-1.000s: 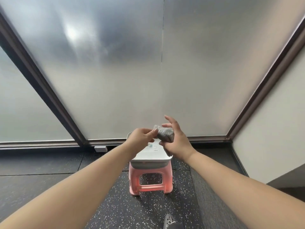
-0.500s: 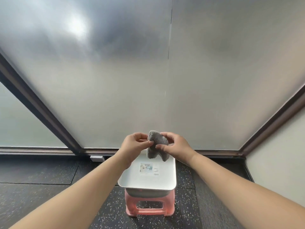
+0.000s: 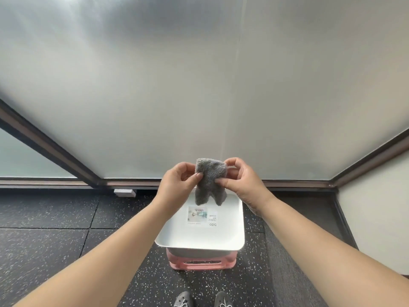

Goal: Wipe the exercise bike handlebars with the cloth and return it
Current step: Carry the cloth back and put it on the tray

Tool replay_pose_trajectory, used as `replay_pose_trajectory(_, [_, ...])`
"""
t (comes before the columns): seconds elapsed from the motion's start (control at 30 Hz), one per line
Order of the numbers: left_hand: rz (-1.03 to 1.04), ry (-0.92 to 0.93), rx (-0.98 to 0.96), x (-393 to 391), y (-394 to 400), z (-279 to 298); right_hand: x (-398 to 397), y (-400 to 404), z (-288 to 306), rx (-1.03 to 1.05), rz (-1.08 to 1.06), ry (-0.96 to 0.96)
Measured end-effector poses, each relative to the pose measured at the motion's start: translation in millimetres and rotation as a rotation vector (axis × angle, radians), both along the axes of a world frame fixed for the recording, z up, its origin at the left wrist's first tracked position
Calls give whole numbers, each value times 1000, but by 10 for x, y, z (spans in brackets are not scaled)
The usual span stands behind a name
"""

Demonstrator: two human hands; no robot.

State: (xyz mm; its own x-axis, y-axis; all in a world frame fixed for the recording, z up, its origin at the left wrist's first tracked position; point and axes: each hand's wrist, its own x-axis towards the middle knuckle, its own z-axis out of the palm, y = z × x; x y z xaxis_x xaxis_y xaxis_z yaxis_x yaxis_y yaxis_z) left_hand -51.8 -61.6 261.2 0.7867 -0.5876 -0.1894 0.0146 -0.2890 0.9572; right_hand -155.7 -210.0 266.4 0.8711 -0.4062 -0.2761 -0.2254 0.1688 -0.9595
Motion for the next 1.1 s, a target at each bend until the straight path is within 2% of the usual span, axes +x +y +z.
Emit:
replay_pose_trajectory(0.1, [-13,-110,146,66,-27,-312,94,79,-326,-32,-149,3])
replay_pose_trajectory(0.27, [-166,61,187,36,-36,-917,143,221,-1011,-48,-249,92])
replay_pose_trajectory(0.47, [6,297,119,38,31,-1683,26,384,-1771,20,-229,252])
replay_pose_trajectory(0.6, [-9,381,69,-56,60,-2116,-15,509,-2230,16,-239,367])
replay_pose_trajectory(0.73, [-58,402,25,-83,88,-2410,27,551,-2527,166,-276,373])
replay_pose_trajectory(0.83, [-26,429,28,-25,119,-2609,63,592,-2670,372,-358,343])
replay_pose_trajectory(0.9, [-13,448,28,8,142,-2717,85,607,-2750,434,-414,356])
replay_pose_trajectory(1.03, [5,532,0,11,172,-2853,50,641,-2964,116,-311,486])
replay_pose_trajectory(1.1, [-19,536,16,-13,178,-2903,43,654,-2991,126,-268,496])
